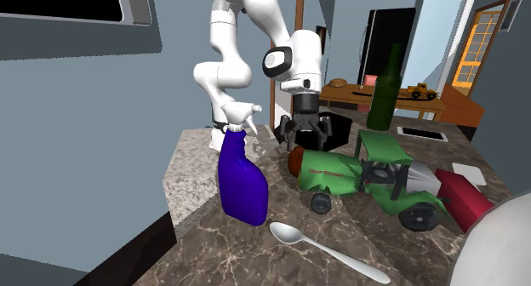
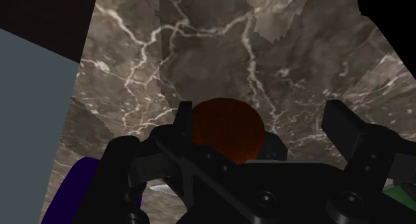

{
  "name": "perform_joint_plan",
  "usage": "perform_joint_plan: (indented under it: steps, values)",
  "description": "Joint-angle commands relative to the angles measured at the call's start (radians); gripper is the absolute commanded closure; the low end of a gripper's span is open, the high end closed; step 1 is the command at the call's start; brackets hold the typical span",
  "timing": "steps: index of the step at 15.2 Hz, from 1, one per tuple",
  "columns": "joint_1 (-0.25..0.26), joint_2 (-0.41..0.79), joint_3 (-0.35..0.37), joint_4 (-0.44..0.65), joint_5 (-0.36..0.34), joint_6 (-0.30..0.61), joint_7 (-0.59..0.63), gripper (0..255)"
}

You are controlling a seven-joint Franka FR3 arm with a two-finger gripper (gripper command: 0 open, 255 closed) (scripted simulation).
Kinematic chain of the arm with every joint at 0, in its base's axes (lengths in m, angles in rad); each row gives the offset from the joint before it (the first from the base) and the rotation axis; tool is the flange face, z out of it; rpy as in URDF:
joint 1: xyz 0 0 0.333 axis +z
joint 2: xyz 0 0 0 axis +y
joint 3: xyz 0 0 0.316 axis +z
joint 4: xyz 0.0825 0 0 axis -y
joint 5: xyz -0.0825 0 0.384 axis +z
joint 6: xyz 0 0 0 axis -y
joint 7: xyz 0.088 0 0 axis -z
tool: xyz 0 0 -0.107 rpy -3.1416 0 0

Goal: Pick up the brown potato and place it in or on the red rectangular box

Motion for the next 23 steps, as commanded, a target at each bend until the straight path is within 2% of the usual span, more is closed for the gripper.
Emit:
perform_joint_plan:
  steps: [1, 10, 11, 12, 13, 14, 15, 16, 23]
  values:
    - [0.0, 0.0, 0.0, 0.0, 0.0, 0.001, 0.0, 255]
    - [0.0, 0.0, 0.0, 0.0, 0.0, 0.0, 0.0, 255]
    - [0.0, 0.0, 0.0, 0.0, 0.0, 0.0, 0.0, 0]
    - [0.012, 0.056, -0.033, 0.107, 0.094, -0.163, 0.054, 0]
    - [0.0, 0.122, -0.058, 0.214, 0.153, -0.308, 0.135, 0]
    - [-0.033, 0.193, -0.067, 0.316, 0.203, -0.434, 0.225, 0]
    - [-0.064, 0.266, -0.081, 0.41, 0.247, -0.543, 0.322, 0]
    - [-0.075, 0.3, -0.092, 0.449, 0.27, -0.588, 0.368, 0]
    - [-0.057, 0.379, -0.099, 0.409, 0.195, -0.494, 0.422, 0]
